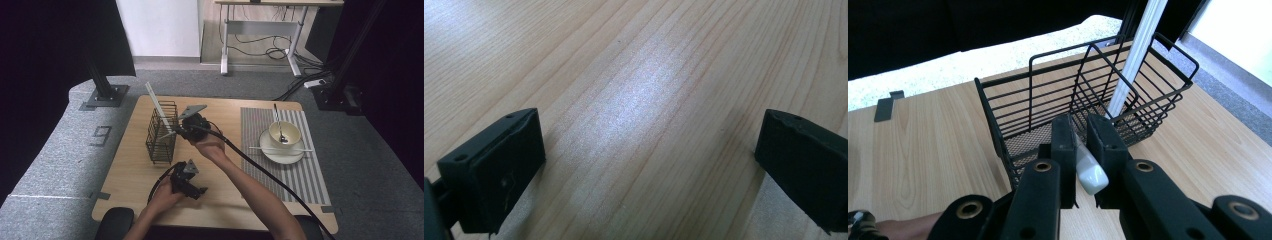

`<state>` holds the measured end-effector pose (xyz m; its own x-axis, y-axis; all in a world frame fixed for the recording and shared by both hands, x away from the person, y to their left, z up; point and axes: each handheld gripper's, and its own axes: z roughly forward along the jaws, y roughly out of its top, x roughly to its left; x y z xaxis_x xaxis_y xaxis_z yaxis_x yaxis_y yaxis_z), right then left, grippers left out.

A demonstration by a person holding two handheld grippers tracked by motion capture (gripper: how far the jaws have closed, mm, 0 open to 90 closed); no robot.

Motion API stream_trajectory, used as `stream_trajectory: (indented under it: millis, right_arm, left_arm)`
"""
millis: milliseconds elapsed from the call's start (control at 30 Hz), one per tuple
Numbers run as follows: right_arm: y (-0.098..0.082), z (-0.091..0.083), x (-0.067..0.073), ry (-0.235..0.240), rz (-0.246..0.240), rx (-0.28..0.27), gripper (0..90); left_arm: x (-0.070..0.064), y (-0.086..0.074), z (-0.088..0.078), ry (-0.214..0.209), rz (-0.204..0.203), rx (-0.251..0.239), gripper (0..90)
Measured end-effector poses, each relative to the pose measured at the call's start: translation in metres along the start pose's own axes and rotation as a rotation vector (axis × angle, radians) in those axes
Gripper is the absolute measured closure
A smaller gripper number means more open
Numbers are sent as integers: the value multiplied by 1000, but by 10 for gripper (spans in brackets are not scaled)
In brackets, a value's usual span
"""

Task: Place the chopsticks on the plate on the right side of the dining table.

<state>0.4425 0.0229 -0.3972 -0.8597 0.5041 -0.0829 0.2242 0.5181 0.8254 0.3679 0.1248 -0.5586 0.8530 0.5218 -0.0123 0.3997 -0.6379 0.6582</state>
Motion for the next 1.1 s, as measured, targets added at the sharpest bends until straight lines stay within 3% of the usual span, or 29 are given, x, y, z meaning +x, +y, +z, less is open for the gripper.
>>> stream_trajectory:
  millis: [367,833,1100]
  right_arm:
    - [7,-19,-1,28,5,-17,817]
    - [13,-56,-9,66,24,-32,818]
    - [17,-83,-14,74,45,-70,818]
  left_arm:
    - [0,0,0,0,3,1,0]
    - [0,0,0,0,2,1,0]
    - [0,0,0,0,2,1,0]
